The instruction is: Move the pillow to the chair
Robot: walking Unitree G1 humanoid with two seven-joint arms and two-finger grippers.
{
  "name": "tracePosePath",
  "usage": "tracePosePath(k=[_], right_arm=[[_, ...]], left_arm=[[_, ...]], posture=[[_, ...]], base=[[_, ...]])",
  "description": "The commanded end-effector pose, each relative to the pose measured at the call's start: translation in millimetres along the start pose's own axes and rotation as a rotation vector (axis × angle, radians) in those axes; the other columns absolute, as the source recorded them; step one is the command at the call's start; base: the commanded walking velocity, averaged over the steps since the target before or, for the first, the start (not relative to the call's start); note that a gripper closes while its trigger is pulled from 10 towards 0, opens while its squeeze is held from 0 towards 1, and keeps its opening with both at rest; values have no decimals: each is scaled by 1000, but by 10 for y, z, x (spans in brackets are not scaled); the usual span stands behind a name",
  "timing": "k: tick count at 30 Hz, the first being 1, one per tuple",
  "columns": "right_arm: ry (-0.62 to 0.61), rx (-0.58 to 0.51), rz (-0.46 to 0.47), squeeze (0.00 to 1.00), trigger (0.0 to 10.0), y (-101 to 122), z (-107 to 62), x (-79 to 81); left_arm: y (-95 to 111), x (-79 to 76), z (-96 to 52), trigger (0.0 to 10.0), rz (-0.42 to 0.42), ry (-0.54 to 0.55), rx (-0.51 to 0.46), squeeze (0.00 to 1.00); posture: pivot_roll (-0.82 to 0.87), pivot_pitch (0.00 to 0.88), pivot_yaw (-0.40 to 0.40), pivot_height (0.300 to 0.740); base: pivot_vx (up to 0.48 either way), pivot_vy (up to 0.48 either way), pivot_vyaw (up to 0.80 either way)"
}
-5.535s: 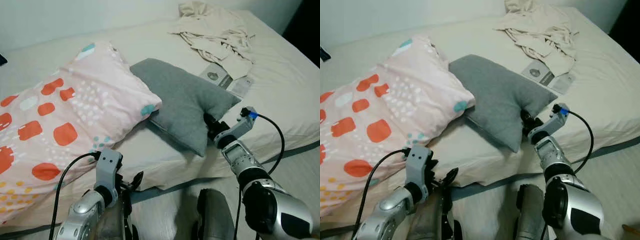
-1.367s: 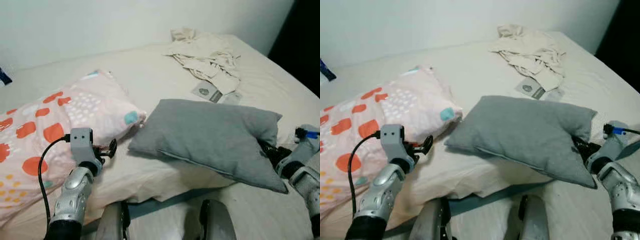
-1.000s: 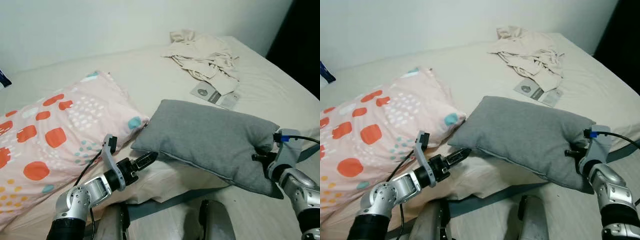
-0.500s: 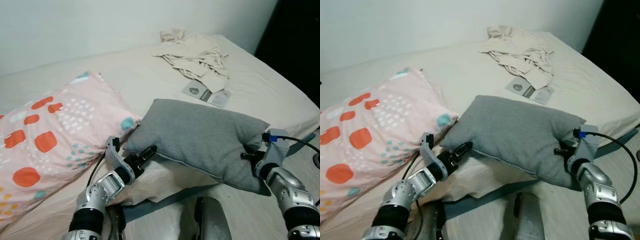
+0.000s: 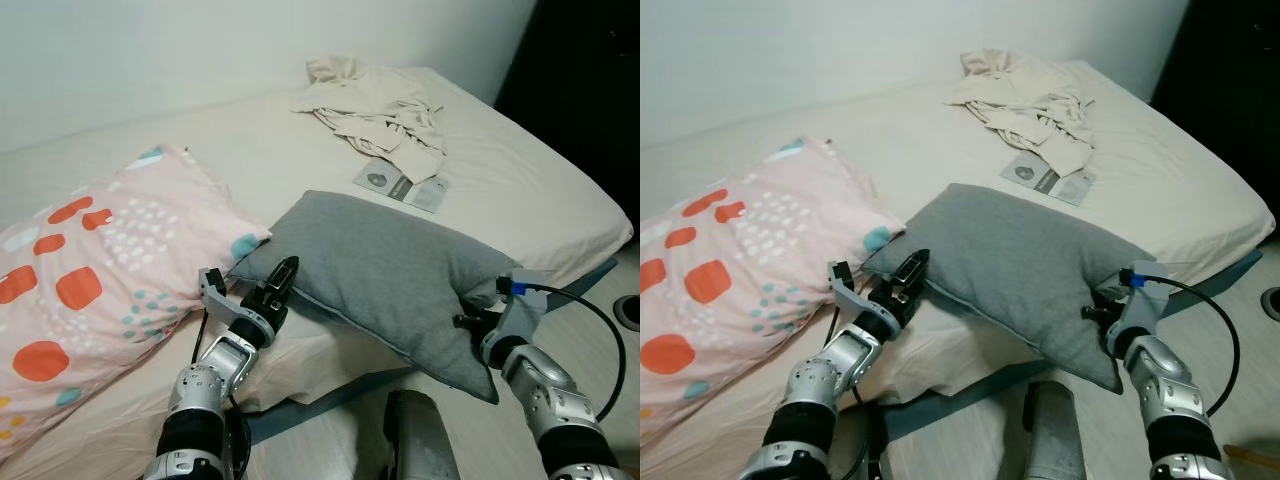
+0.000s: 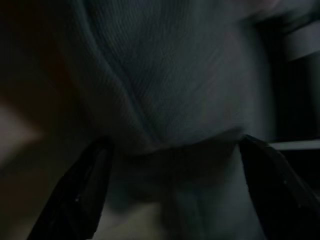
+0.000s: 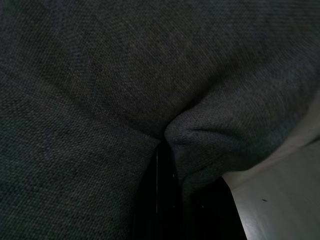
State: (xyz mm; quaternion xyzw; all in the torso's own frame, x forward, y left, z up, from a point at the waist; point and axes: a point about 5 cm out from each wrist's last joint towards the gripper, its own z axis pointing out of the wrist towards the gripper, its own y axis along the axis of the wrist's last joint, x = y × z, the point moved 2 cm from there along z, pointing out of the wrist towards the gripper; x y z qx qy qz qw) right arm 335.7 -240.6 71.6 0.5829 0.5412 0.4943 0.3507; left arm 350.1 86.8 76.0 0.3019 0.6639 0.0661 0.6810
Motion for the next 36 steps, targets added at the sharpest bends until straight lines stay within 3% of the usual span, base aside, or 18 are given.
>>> tracePosePath(k=[1, 5, 7, 8, 10, 11, 13, 14, 15, 16, 17, 18, 20, 21, 23, 30, 32, 36], right_arm=[[113, 66, -30, 0, 0, -177, 58, 316], [180, 81, -65, 0, 0, -225, 59, 476], [281, 95, -64, 0, 0, -293, 29, 670], [281, 95, -64, 0, 0, -293, 29, 670], [325, 106, -65, 0, 0, -335, 6, 752], [325, 106, -65, 0, 0, -335, 6, 752], [342, 119, -72, 0, 0, -382, -12, 798], [342, 119, -72, 0, 0, -382, -12, 798], [341, 120, -71, 0, 0, -385, -12, 800], [340, 121, -72, 0, 0, -385, -13, 804], [340, 121, -72, 0, 0, -385, -13, 804], [340, 120, -71, 0, 0, -380, -15, 810], [342, 119, -70, 0, 0, -373, -24, 817], [342, 119, -70, 0, 0, -373, -24, 817], [347, 118, -69, 0, 0, -369, -32, 823], [351, 116, -70, 0, 0, -398, -54, 858], [360, 107, -87, 0, 0, -407, -89, 898], [464, 69, -166, 0, 0, -339, -272, 1115]], left_arm=[[-195, -108, 91, 10000, 124, 41, 28, 0], [-224, -108, 112, 10000, 171, 81, 12, 0], [-261, -187, 142, 10000, 84, 51, 7, 0], [-261, -187, 142, 10000, 84, 51, 7, 0], [-259, -285, 167, 10000, -56, -2, -12, 0], [-259, -285, 167, 10000, -56, -2, -12, 0], [-264, -502, 195, 10000, -202, -139, -26, 0], [-264, -502, 195, 10000, -202, -139, -26, 0], [-299, -580, 199, 4627, -182, -185, -3, 0], [-359, -654, 190, 0, -130, -232, 36, 0], [-359, -654, 190, 0, -130, -232, 36, 0], [-462, -703, 163, 0, -29, -271, 109, 0], [-542, -638, 128, 0, 66, -258, 179, 0], [-542, -638, 128, 0, 66, -258, 179, 0], [-644, -416, 39, 0, 182, -194, 300, 0], [-480, -160, -87, 0, 300, -135, 276, 0], [-381, -188, -145, 0, 323, -170, 240, 0], [-97, -602, -406, 0, 213, -457, 122, 0]], posture=[[20, 249, 50, 570], [19, 250, 48, 570], [19, 252, 45, 570], [19, 252, 45, 570], [17, 253, 44, 570], [17, 253, 44, 570], [18, 253, 42, 570], [18, 253, 42, 570], [18, 251, 41, 570], [20, 250, 40, 570], [20, 250, 40, 570], [19, 246, 40, 570], [22, 242, 40, 570], [22, 242, 40, 570], [23, 238, 40, 570], [21, 225, 33, 570], [18, 220, 30, 570], [8, 202, 21, 570]], base=[[0, 0, 0], [0, 0, 0], [0, 0, 0], [0, 0, 0], [0, 0, 0], [0, 0, 0], [0, 0, 0], [0, 0, 0], [0, 0, 0], [0, 0, 0], [0, 0, 0], [0, 0, 0], [0, 0, 0], [0, 0, 0], [0, 0, 0], [0, 0, 0], [0, 0, 0], [0, 0, 0]])
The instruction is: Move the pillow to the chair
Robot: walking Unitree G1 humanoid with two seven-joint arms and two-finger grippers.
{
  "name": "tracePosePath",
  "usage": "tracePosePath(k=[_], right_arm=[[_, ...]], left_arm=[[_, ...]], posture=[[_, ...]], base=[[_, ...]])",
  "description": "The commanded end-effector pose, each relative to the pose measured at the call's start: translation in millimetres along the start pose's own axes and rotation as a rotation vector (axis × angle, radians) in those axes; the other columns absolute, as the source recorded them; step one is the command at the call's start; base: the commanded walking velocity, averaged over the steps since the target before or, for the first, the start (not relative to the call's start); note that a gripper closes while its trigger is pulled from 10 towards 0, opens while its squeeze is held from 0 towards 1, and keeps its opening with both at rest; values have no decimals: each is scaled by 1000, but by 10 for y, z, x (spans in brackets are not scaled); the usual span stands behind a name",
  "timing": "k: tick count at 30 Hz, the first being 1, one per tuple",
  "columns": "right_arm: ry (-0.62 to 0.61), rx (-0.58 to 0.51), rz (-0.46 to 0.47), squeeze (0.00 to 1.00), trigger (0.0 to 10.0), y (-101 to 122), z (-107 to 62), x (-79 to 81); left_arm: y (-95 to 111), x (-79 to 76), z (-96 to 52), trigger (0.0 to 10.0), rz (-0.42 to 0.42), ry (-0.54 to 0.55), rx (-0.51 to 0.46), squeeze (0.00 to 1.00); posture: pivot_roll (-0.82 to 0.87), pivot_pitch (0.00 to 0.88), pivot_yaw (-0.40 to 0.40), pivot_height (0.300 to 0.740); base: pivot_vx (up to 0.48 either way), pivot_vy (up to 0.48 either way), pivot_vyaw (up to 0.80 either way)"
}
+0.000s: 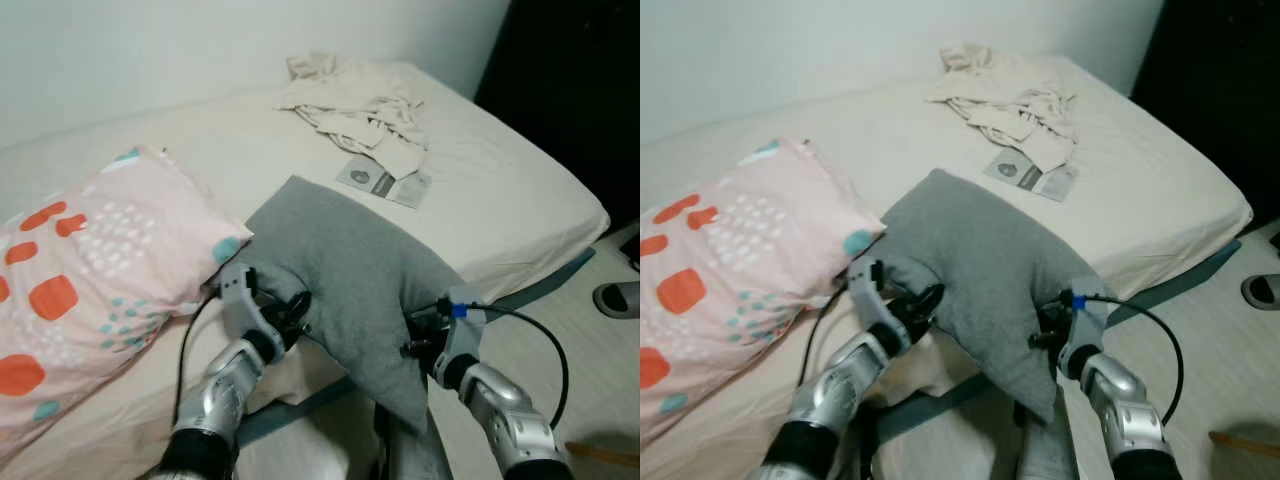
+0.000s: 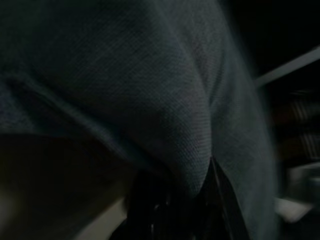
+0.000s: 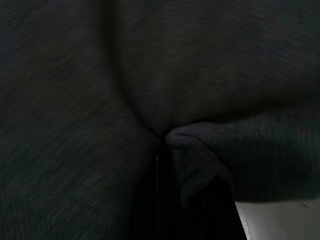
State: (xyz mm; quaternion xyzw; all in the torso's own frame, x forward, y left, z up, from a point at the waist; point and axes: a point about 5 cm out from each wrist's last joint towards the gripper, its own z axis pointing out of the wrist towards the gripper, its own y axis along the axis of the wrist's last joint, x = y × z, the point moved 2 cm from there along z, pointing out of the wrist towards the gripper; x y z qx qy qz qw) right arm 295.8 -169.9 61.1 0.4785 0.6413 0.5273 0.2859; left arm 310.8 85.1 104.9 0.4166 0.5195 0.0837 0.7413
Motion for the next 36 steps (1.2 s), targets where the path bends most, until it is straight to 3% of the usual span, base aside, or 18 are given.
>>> tracePosePath(k=[1, 5, 10, 12, 14, 15, 16, 17, 19, 20, 22, 24, 25, 27, 31, 32, 36], right_arm=[[180, -6, -30, 0, 0, 54, 107, 397], [518, -41, -62, 0, 0, 425, -148, 881], [621, -76, -87, 0, 0, 614, -209, 1025], [707, -106, -102, 0, 0, 752, -274, 1166], [729, -127, -118, 0, 0, 825, -286, 1217], [702, -165, -146, 0, 0, 906, -245, 1218], [639, -231, -175, 0, 0, 1032, -153, 1179], [639, -231, -175, 0, 0, 1032, -153, 1179], [496, -342, -163, 0, 0, 1282, -6, 1068], [395, -407, -133, 0, 0, 1412, 69, 969], [259, -472, -68, 0, 0, 1530, 154, 813], [143, -469, -47, 0, 0, 1518, 210, 650], [143, -469, -47, 0, 0, 1518, 210, 650], [71, -441, -45, 0, 0, 1420, 237, 523], [41, -411, -68, 0, 0, 1332, 242, 461], [14, -375, -94, 0, 0, 1208, 240, 389], [-13, -354, -112, 0, 0, 1096, 245, 336]], left_arm=[[-24, -311, 71, 0, -40, -179, 15, 0], [256, -788, -319, 0, -98, -491, 19, 0], [278, -973, -470, 0, -110, -604, 69, 0], [281, -1147, -590, 0, -94, -702, 133, 0], [318, -1200, -584, 0, -77, -714, 121, 0], [388, -1198, -491, 0, -53, -670, 59, 0], [510, -1079, -270, 0, 7, -513, -64, 0], [510, -1079, -270, 0, 7, -513, -64, 0], [733, -738, 50, 0, 106, -133, -249, 0], [825, -497, 127, 0, 223, 81, -294, 0], [959, -237, 153, 0, 430, 302, -321, 0], [1087, -243, 154, 0, 571, 320, -345, 0], [1087, -243, 154, 0, 571, 320, -345, 0], [1131, -284, 162, 0, 657, 308, -330, 0], [1096, -253, 155, 0, 657, 306, -300, 0], [1020, -131, 112, 0, 651, 350, -274, 0], [938, -42, 91, 0, 691, 389, -283, 0]], posture=[[8, 202, 21, 570], [-4, 164, 13, 570], [-5, 140, -2, 570], [1, 124, -9, 570], [6, 119, -14, 570], [9, 104, -15, 570], [7, 99, -17, 570], [7, 99, -17, 570], [4, 102, -23, 570], [2, 97, -25, 570], [-5, 92, -27, 570], [-6, 90, -26, 570], [-6, 90, -26, 570], [3, 84, -25, 570], [3, 85, -25, 570], [0, 89, -30, 570], [0, 93, -32, 570]], base=[[0, 0, 0], [0, 0, 0], [0, 0, 0], [0, 0, 0], [0, 0, 0], [0, 0, 0], [0, 0, 0], [0, 0, 0], [0, 0, 0], [0, 0, 0], [0, 0, 0], [0, 0, 0], [0, 0, 0], [0, 0, 0], [0, 0, 0], [0, 0, 0], [0, 0, 0]])
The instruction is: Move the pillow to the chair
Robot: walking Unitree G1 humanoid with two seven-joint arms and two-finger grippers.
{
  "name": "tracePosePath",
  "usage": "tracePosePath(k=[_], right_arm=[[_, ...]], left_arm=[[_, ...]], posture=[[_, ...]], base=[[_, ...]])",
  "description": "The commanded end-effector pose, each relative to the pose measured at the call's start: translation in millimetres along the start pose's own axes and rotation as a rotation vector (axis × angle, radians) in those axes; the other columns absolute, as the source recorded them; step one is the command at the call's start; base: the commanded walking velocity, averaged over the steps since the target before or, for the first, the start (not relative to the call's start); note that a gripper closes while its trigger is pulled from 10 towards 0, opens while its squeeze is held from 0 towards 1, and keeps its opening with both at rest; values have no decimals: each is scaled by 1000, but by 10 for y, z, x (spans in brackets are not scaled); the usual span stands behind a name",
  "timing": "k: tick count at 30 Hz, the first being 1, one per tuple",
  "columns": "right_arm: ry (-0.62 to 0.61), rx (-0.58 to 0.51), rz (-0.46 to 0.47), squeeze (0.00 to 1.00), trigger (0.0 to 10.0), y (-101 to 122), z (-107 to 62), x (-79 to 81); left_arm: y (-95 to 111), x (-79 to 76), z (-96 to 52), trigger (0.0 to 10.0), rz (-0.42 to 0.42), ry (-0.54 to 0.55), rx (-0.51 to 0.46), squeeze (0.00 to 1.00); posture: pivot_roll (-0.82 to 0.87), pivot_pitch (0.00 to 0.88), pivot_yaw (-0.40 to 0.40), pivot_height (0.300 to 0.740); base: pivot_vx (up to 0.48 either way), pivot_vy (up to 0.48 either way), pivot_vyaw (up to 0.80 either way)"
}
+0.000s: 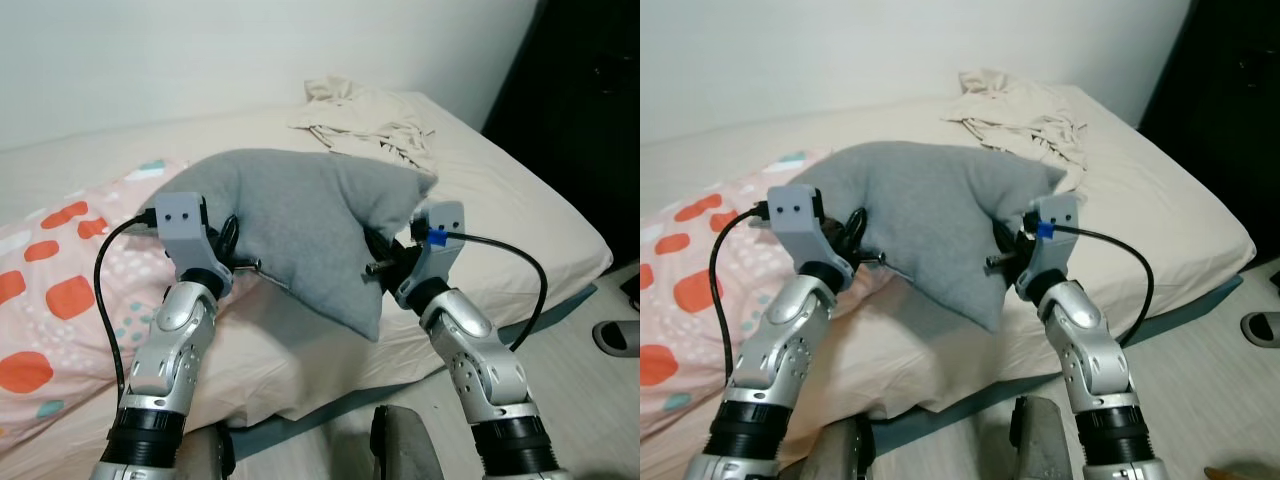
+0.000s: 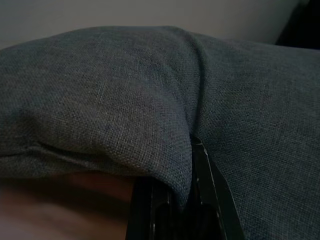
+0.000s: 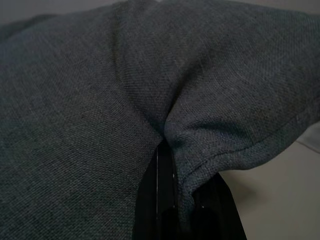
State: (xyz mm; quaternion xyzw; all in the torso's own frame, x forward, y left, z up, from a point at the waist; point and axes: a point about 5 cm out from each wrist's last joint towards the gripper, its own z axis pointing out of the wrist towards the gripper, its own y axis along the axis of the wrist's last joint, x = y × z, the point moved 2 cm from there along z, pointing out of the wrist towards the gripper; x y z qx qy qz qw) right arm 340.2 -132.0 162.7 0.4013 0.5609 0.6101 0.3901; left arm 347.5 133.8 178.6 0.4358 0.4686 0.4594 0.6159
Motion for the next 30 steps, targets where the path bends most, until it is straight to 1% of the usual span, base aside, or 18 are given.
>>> tracePosePath(k=[1, 2, 5, 8, 9, 10, 11, 12, 13, 14, 15, 16, 18, 19, 22, 26, 27, 30], right_arm=[[-1, 6, -22, 0, 0, -81, -24, 2], [-1, 6, -22, 0, 0, -81, -24, 2], [-42, 62, -13, 0, 0, -297, -78, -42], [-62, 77, -23, 0, 0, -357, -106, -54], [-85, 107, -28, 0, 10000, -426, -135, -61], [-93, 130, -28, 0, 10000, -471, -154, -56], [-93, 135, -40, 0, 10000, -489, -167, -32], [-83, 141, -51, 0, 10000, -504, -167, -1], [-78, 136, -59, 0, 10000, -505, -164, 25], [-76, 131, -64, 0, 10000, -506, -161, 39], [-80, 119, -77, 0, 10000, -497, -156, 50], [-80, 119, -77, 0, 10000, -497, -156, 50], [-84, 104, -162, 0, 10000, -498, -151, 58], [-85, 127, -180, 0, 10000, -544, -157, 57], [-78, 138, -162, 0, 10000, -600, -180, 75], [-78, 99, -119, 0, 10000, -549, -197, 99], [-88, 93, -108, 0, 10000, -533, -202, 93], [-93, 99, -111, 0, 10000, -558, -208, 84]], left_arm=[[-85, 38, -43, 0, 86, 13, -4, 0], [-85, 38, -43, 0, 86, 13, -4, 0], [-231, 19, -105, 0, 154, -5, 36, 0], [-266, 6, -134, 0, 150, -17, 51, 0], [-288, 4, -161, 0, 127, -12, 63, 0], [-295, 4, -175, 0, 119, -8, 67, 0], [-298, -4, -185, 902, 108, -5, 67, 0], [-297, -9, -188, 4431, 110, 2, 65, 0], [-307, -11, -188, 8941, 114, 10, 71, 0], [-317, -11, -188, 8941, 117, 16, 73, 0], [-343, -19, -187, 10000, 109, 14, 85, 0], [-343, -19, -187, 10000, 109, 14, 85, 0], [-384, -62, -198, 10000, 128, -12, 96, 0], [-411, -114, -210, 10000, 157, -49, 107, 0], [-454, -184, -236, 10000, 199, -82, 114, 0], [-467, -169, -246, 10000, 161, -43, 114, 0], [-464, -146, -240, 10000, 133, -14, 116, 0], [-470, -131, -233, 10000, 107, -3, 115, 0]], posture=[[3, 95, -36, 570], [3, 95, -36, 570], [4, 97, -36, 570], [9, 96, -35, 570], [10, 98, -31, 570], [11, 98, -31, 570], [11, 99, -25, 570], [10, 100, -23, 570], [9, 100, -22, 570], [9, 100, -22, 570], [11, 103, -19, 570], [11, 103, -19, 570], [12, 102, -20, 570], [15, 104, -23, 570], [15, 106, -24, 570], [11, 107, -24, 570], [10, 109, -24, 580], [8, 109, -23, 595]], base=[[0, 0, 0], [0, 0, 0], [0, 0, 0], [0, 0, 0], [0, 0, 0], [0, 0, 0], [0, 0, 0], [0, 0, 0], [0, 0, 0], [0, 0, 0], [0, 0, 0], [0, 0, 0], [0, 0, 0], [0, 0, 0], [0, 0, 0], [0, 0, 0], [0, 0, 0], [0, 0, 0]])
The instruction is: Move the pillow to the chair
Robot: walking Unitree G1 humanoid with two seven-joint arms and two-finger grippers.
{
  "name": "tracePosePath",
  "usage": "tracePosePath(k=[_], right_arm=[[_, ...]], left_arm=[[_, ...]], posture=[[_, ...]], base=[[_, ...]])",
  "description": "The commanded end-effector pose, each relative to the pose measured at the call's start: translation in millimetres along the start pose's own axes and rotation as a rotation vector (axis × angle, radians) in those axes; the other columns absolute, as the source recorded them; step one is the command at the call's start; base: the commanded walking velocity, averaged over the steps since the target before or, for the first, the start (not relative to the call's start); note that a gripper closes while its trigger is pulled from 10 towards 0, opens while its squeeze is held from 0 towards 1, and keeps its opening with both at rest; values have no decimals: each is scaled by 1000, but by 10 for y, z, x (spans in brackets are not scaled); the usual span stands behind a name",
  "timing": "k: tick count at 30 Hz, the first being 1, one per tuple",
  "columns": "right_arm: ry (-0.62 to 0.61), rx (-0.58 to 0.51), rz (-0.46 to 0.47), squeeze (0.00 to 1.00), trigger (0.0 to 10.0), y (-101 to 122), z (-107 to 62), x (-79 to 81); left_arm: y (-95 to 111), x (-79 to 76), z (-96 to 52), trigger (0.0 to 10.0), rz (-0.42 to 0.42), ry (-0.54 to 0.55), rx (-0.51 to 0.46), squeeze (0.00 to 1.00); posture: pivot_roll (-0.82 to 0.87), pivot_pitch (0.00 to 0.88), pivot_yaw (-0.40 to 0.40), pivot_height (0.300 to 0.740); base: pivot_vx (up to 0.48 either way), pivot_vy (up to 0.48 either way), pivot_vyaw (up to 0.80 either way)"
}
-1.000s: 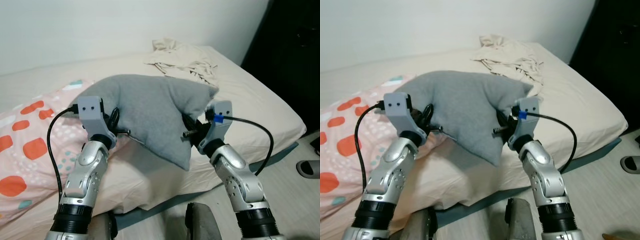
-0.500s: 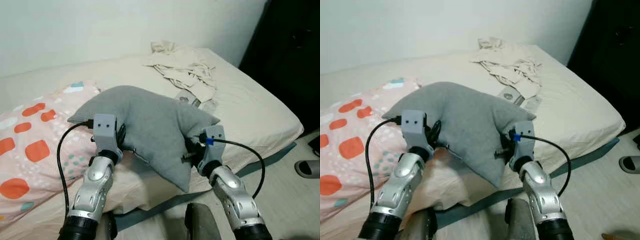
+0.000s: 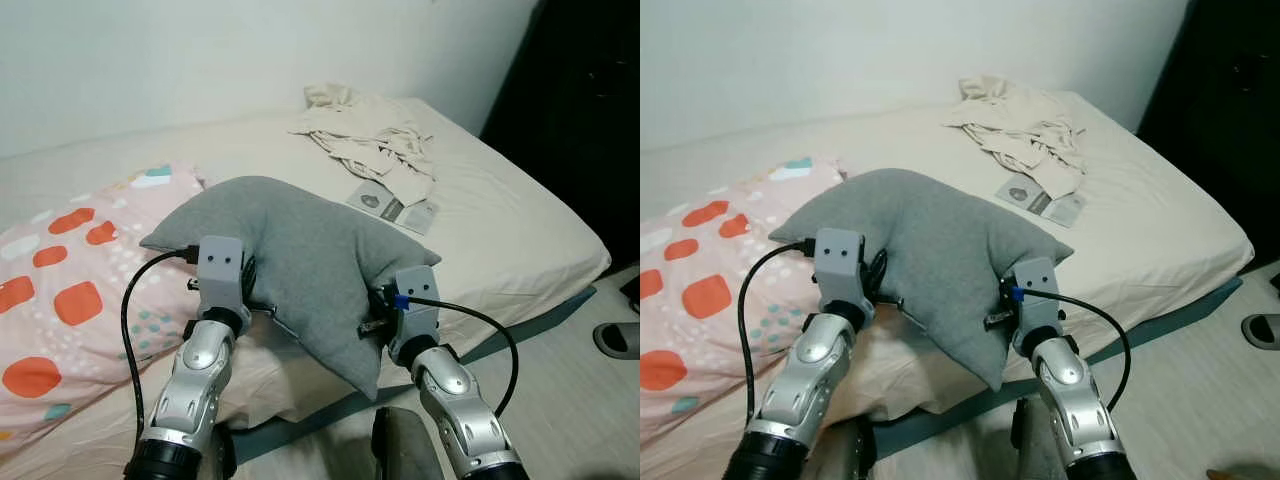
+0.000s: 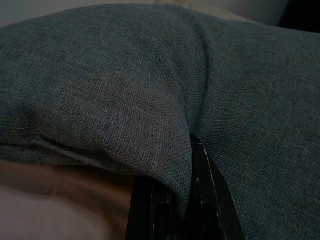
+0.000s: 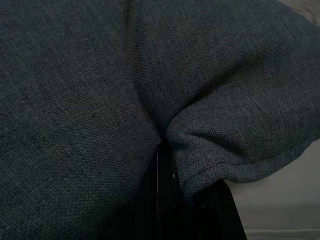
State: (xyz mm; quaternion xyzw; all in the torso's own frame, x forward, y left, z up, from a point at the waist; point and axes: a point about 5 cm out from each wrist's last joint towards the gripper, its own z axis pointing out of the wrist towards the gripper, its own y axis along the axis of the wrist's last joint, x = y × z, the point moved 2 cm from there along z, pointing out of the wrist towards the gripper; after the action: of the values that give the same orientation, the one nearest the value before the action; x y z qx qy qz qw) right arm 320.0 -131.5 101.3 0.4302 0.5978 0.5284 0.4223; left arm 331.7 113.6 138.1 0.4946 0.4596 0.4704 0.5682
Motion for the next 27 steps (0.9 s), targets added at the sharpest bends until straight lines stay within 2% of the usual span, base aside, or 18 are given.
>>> tracePosePath(k=[1, 3, 7, 14, 17, 21, 27], right_arm=[[13, -36, -10, 0, 10000, 54, -3, 31], [-3, -16, 0, 0, 10000, -24, -9, 9], [-27, -2, 28, 0, 10000, -70, -27, -33], [-24, 4, 22, 0, 10000, -70, -20, -38], [-26, -20, 11, 0, 10000, -36, -15, -38], [-13, 9, 0, 0, 10000, -76, -3, -37], [1, 27, -9, 0, 10000, -132, -32, -32]], left_arm=[[-67, 8, -21, 10000, -14, 6, 19, 0], [-136, 43, -46, 10000, 33, -2, 39, 0], [-133, 50, -61, 10000, 30, -7, 36, 0], [-128, 37, -75, 10000, 45, -31, 31, 0], [-141, 45, -84, 10000, 45, -32, 34, 0], [-208, 139, -105, 10000, 79, 2, 63, 0], [-223, 193, -118, 10000, 75, 6, 62, 0]], posture=[[8, 109, -23, 595], [7, 110, -23, 610], [11, 110, -24, 630], [9, 108, -25, 659], [7, 108, -25, 659], [6, 109, -26, 659], [7, 111, -32, 659]], base=[[0, 0, 0], [0, 0, 0], [0, 0, 0], [0, 0, 0], [0, 0, 0], [0, 0, 0], [0, 0, 0]])
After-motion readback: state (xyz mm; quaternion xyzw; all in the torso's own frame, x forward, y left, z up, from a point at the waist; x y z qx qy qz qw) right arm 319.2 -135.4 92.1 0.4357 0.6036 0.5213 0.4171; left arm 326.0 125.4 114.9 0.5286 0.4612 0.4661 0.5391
